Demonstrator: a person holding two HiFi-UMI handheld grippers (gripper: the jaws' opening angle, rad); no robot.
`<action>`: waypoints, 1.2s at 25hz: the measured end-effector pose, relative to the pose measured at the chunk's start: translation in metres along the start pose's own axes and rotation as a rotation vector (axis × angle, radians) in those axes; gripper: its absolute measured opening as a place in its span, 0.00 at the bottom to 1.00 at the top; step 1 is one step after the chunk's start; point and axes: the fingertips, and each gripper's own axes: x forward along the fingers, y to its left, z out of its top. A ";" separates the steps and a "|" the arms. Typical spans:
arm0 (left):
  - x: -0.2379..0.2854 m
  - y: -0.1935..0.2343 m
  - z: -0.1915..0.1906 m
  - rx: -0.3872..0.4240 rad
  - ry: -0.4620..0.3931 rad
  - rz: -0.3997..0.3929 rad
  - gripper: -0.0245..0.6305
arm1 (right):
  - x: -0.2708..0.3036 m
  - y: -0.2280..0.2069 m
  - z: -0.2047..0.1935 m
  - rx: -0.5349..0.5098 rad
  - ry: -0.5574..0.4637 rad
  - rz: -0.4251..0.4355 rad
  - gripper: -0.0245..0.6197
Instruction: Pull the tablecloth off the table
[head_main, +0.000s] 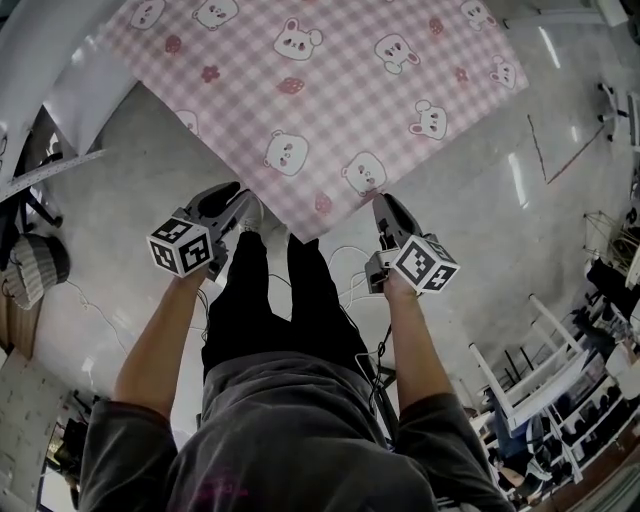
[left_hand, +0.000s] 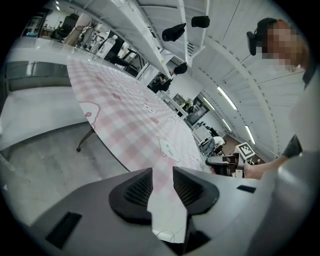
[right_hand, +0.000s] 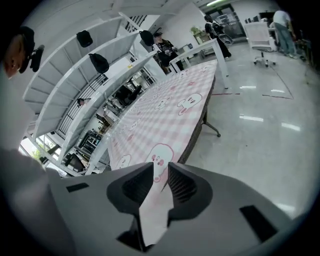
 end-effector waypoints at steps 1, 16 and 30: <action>0.002 0.003 -0.003 -0.007 0.005 0.000 0.24 | 0.001 -0.002 -0.001 0.010 -0.005 0.001 0.15; 0.041 0.013 -0.037 -0.215 0.019 -0.152 0.44 | 0.032 -0.006 -0.026 0.093 0.011 0.084 0.23; 0.034 0.014 -0.023 -0.309 -0.050 -0.197 0.17 | 0.035 0.001 -0.024 0.053 0.001 0.077 0.19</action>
